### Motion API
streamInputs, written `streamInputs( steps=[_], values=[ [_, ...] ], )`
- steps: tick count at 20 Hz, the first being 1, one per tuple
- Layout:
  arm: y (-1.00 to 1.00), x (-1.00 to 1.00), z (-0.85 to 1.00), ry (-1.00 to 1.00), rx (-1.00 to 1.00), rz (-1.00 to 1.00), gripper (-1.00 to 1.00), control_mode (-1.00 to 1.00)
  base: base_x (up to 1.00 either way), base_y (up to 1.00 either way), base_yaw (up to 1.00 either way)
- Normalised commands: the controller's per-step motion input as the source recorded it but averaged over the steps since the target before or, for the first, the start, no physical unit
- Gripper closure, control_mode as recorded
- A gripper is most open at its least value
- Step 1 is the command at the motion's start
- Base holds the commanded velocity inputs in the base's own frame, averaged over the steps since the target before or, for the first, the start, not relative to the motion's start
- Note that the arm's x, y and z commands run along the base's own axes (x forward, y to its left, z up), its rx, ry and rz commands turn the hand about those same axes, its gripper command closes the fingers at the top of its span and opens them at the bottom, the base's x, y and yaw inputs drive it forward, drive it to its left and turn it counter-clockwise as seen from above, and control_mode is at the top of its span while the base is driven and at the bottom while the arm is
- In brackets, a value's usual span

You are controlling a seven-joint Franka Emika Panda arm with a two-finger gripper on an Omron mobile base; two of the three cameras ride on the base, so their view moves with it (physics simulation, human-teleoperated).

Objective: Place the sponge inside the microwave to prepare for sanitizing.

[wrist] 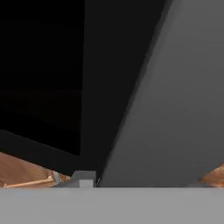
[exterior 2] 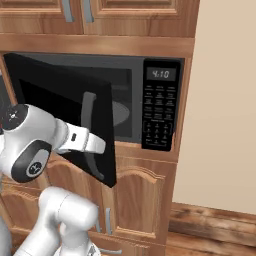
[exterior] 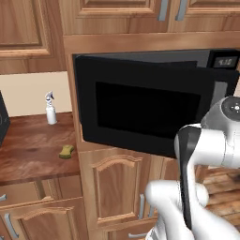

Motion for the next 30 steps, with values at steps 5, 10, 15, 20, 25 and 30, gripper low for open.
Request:
streamInputs(
  steps=[5, 10, 15, 20, 25, 30],
  values=[
    [1.00, -1.00, -1.00, -0.20, -0.27, -0.10, 1.00, -1.00, 0.00, 0.00, 0.00],
    [1.00, -1.00, -1.00, -0.32, -0.29, -0.09, 1.00, -1.00, 0.00, 0.00, 0.00],
    [1.00, -1.00, -1.00, -0.34, -0.30, -0.03, 1.00, -1.00, 0.00, 0.00, 0.00],
    [1.00, -1.00, -1.00, -0.28, -0.30, -0.01, 1.00, -1.00, 0.00, 0.00, 0.00],
    [1.00, -0.26, -0.73, -0.13, -0.10, -0.17, 1.00, -1.00, 0.00, 0.00, 0.00],
    [0.79, -0.04, -0.11, -0.10, -0.01, -0.26, 1.00, -1.00, 0.00, 0.00, 0.00]
  ],
)
